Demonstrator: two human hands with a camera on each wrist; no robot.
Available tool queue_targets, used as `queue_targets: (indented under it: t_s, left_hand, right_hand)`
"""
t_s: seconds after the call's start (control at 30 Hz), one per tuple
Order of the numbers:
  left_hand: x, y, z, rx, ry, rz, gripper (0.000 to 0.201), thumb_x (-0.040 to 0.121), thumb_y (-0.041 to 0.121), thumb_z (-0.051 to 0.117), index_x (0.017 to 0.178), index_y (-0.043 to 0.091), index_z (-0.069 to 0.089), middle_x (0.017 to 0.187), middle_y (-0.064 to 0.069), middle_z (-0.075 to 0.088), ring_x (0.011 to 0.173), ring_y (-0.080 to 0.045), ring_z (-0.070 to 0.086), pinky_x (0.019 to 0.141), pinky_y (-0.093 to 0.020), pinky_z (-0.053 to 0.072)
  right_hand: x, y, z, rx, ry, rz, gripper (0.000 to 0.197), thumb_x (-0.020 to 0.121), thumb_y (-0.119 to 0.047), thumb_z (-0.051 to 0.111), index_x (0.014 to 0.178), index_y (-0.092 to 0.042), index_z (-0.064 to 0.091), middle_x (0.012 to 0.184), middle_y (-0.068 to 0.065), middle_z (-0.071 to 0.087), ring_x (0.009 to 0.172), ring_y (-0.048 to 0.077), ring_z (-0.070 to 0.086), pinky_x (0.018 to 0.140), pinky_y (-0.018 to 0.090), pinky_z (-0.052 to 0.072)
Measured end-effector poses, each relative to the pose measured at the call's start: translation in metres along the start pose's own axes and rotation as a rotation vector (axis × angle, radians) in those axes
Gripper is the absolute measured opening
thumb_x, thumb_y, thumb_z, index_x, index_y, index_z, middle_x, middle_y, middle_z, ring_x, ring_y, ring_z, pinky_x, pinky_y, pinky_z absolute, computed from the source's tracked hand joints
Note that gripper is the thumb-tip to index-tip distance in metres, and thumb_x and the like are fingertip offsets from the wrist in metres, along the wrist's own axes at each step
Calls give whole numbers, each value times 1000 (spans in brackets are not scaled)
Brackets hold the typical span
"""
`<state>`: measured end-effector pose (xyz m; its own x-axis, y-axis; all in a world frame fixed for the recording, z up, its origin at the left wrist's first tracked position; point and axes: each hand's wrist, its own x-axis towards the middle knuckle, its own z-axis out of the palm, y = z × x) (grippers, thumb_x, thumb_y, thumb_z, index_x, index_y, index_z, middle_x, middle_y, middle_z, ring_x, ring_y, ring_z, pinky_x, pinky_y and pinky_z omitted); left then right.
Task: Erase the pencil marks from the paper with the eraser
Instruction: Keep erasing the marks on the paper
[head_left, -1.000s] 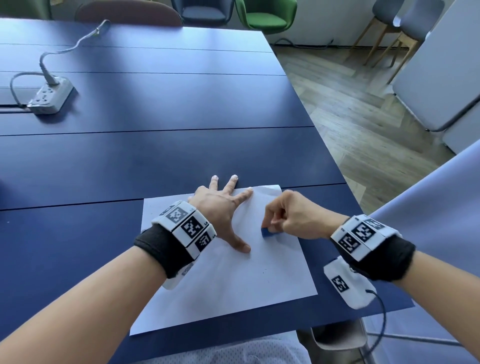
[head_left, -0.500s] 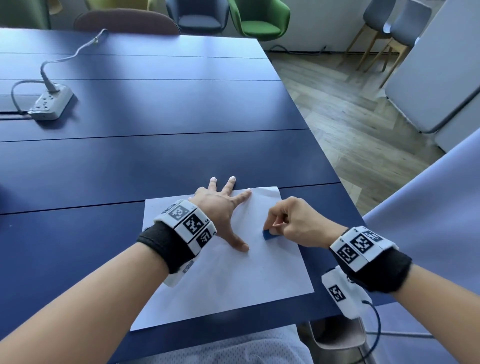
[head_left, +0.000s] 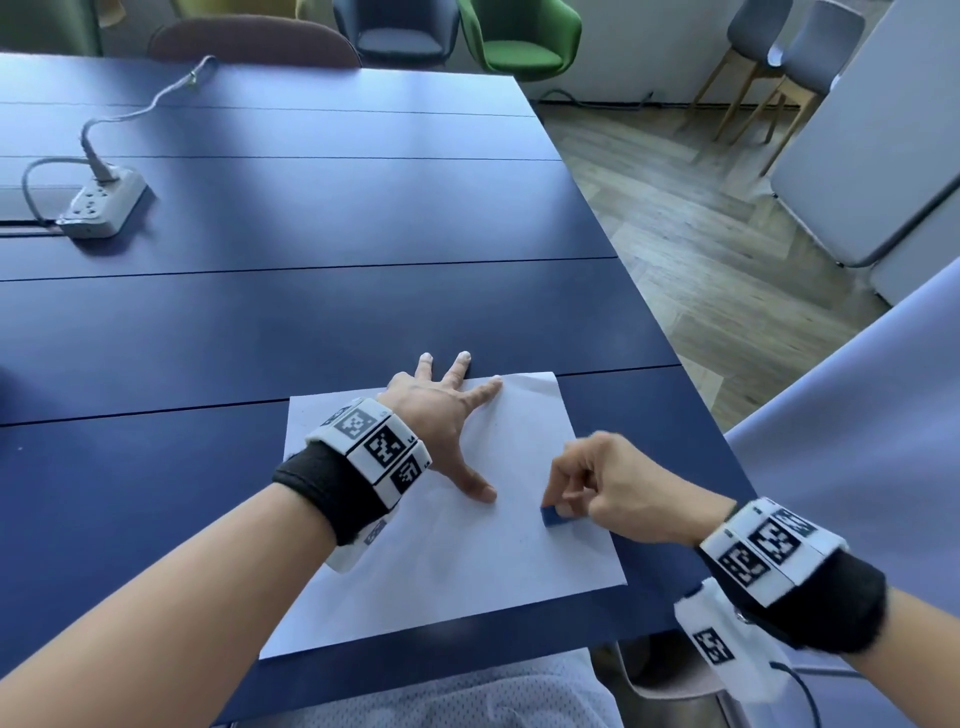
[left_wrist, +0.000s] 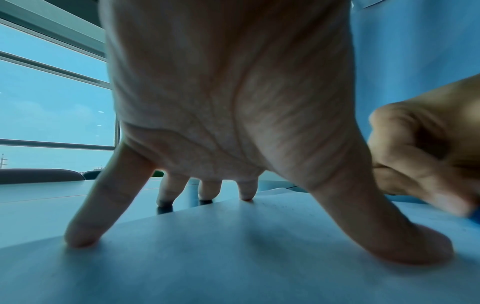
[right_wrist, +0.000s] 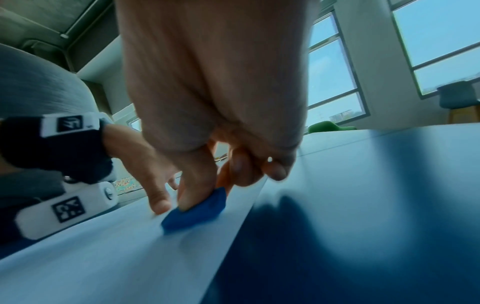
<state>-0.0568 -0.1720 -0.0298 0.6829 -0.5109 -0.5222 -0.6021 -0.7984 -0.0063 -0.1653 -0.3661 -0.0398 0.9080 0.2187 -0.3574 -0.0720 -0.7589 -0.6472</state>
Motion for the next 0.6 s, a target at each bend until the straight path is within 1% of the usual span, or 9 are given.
queue_targets:
  t_s: [0.03, 0.07, 0.17, 0.23, 0.3, 0.37, 0.43, 0.53, 0.6]
  left_hand:
    - [0, 0, 0, -3, -1, -2, 132, 54, 84, 68, 151, 45, -12, 162, 1, -18, 148, -39, -7, 109, -46, 25]
    - [0, 0, -1, -4, -4, -4, 132, 54, 84, 68, 151, 45, -12, 162, 1, -18, 148, -39, -7, 109, -46, 25]
    - [0, 0, 0, 6, 3, -2, 132, 53, 84, 68, 151, 45, -13, 162, 1, -18, 148, -38, -7, 109, -46, 26]
    - [0, 0, 1, 7, 13, 0, 132, 53, 85, 67, 151, 45, -12, 162, 1, -17, 148, -38, -6, 108, -46, 27]
    - [0, 0, 1, 4, 12, -2, 132, 53, 85, 68, 151, 45, -12, 162, 2, -17, 148, -38, -6, 107, -45, 27]
    - [0, 0, 1, 1, 10, -2, 132, 53, 85, 68, 151, 46, -12, 162, 2, -17, 148, -38, -7, 107, -45, 27]
    - [0, 0, 1, -2, 11, 0, 132, 53, 84, 68, 150, 46, -12, 162, 2, -17, 148, -38, -7, 107, -46, 27]
    - [1, 0, 2, -7, 5, -4, 132, 53, 84, 68, 150, 46, -13, 162, 2, -18, 148, -38, -8, 108, -47, 27]
    - [1, 0, 2, -9, -3, -6, 133, 52, 84, 68, 150, 46, -14, 162, 2, -19, 148, -38, -8, 109, -48, 27]
  right_hand:
    - [-3, -1, -2, -22, -65, 10, 26, 76, 2, 63, 74, -22, 73, 75, 4, 67, 67, 7, 59, 63, 25, 54]
    - [-3, -2, -4, -41, -86, 10, 26, 76, 2, 63, 75, -21, 74, 74, 4, 66, 68, 11, 60, 67, 29, 55]
    - [5, -7, -1, -26, 69, -19, 27, 77, 4, 63, 74, -21, 72, 73, 2, 63, 64, 7, 55, 61, 23, 50]
    - [1, -8, 2, -11, 100, -23, 25, 77, 3, 65, 73, -21, 71, 75, 3, 63, 65, 10, 55, 61, 24, 48]
    - [-10, -6, 1, -29, 5, -1, 23, 77, 0, 65, 75, -22, 72, 77, 3, 63, 71, 15, 59, 66, 30, 51]
    - [-16, -8, -4, -71, -89, 22, 22, 78, -2, 64, 77, -22, 73, 79, 3, 64, 74, 15, 61, 69, 31, 53]
    - [-7, -13, -7, -86, -49, 10, 23, 78, -2, 64, 79, -22, 74, 76, 1, 66, 71, 12, 60, 66, 28, 52]
    - [21, -22, -10, -70, 22, -6, 22, 78, 0, 64, 78, -20, 74, 66, -7, 62, 58, 2, 54, 54, 12, 41]
    - [44, -24, -15, -54, 70, -6, 22, 78, 1, 64, 78, -18, 75, 60, -11, 59, 52, -1, 52, 53, 9, 39]
